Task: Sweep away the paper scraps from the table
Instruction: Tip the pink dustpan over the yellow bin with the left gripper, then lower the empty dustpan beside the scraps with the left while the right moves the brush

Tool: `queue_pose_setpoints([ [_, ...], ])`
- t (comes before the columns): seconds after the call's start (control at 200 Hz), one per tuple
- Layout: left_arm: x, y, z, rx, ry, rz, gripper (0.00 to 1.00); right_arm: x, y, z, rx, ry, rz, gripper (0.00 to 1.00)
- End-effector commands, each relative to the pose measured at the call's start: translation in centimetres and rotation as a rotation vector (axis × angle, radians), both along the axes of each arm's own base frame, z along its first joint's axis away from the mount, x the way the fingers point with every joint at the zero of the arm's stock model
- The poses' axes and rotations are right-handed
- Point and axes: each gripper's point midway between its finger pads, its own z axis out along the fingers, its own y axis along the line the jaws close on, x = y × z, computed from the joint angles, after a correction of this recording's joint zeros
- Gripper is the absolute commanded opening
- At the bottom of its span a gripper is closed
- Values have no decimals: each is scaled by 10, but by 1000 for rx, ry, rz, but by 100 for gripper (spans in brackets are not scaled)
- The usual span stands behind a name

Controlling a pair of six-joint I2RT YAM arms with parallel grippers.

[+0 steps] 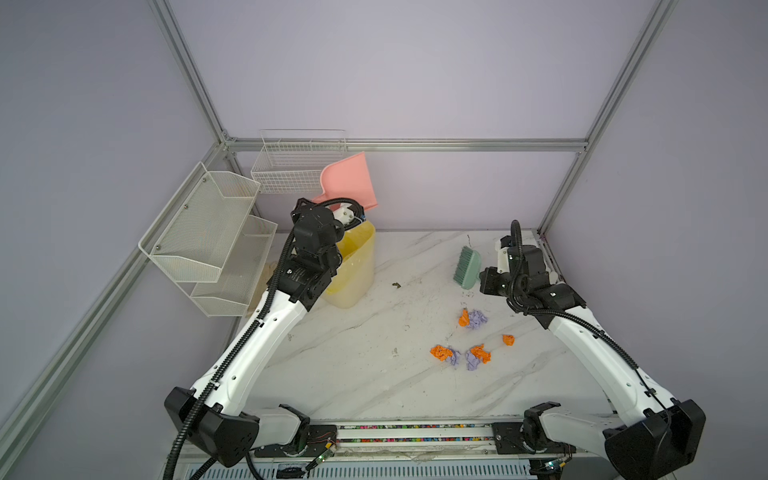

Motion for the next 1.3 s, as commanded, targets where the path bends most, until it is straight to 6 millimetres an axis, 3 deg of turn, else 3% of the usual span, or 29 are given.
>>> queue_pose_setpoints([
  [0.0, -11, -24, 25, -131, -93, 14, 0, 8, -19, 15, -60, -31, -93, 0],
  [0.085, -18, -54, 11, -200, -67, -34, 0, 8, -38, 13, -133, -9, -181, 0],
  [0.115, -12, -74, -9, -216, -19, -60, 0, 7, -46, 12, -166, -1, -215, 0],
  [0.24, -35, -130, -66, -383, 163, -191, 0, 1, -84, 15, -331, 36, -373, 0],
  [0.31, -51, -152, -101, -504, 292, -236, 0, -4, -98, 18, -400, 52, -427, 0],
  [0.4, -70, -168, -138, -593, 420, -256, 0, -13, -110, 22, -459, 70, -467, 0],
  [0.625, -103, -173, -195, -720, 590, -252, 0, -38, -136, 8, -616, 182, -545, 0],
  [0.835, -124, -172, -257, -720, 753, -206, 0, -37, -129, 7, -613, 254, -498, 0],
  [0.94, -132, -176, -272, -758, 800, -194, 0, -30, -118, -26, -622, 380, -457, 0],
  [1.06, -137, -172, -287, -764, 826, -151, 0, -42, -113, -63, -653, 530, -418, 0],
  [1.15, -144, -168, -309, -745, 878, -100, 0, -45, -106, -63, -637, 539, -388, 0],
  [1.295, -155, -165, -336, -652, 915, -66, 0, -61, -115, -68, -713, 631, -392, 0],
])
